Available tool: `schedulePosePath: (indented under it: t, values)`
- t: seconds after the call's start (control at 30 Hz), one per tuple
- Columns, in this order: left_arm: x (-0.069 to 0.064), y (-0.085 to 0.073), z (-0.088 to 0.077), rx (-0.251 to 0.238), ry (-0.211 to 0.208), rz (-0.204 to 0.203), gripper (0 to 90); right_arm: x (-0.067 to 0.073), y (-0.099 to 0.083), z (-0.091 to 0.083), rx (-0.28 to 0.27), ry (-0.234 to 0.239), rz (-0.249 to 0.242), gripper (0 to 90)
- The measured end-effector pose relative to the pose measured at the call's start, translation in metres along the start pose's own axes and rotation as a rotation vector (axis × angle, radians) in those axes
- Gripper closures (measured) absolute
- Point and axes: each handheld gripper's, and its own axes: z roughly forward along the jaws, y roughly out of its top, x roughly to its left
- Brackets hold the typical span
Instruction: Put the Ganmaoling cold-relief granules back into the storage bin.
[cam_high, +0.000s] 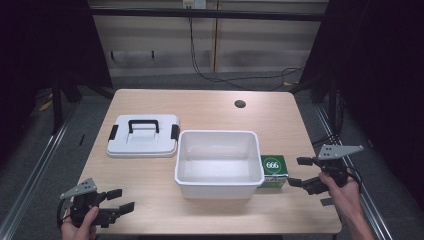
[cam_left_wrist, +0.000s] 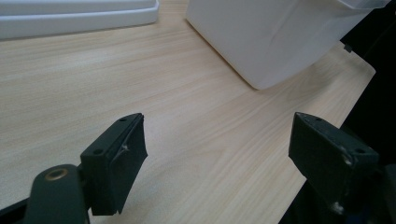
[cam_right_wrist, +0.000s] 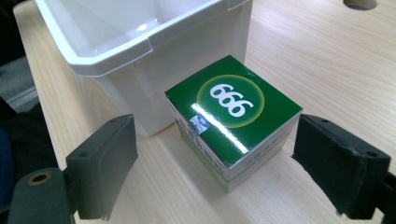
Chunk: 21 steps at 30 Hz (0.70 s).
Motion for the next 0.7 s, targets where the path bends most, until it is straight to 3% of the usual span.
schedulePosePath:
  t: [0.33,0.6,0.7]
  values:
    - [-0.001,0.0,0.001,0.005,-0.001,0.0,19.0,0.001,0.021,0.006,0.122,-0.012,-0.089,13.2]
    - [-0.001,0.0,0.001,0.006,-0.004,0.002,19.0,0.0,0.042,0.009,0.2,-0.019,-0.13,13.5]
    - [-0.001,0.0,0.001,0.006,-0.005,0.0,19.0,0.0,0.049,0.013,0.242,-0.024,-0.176,13.3]
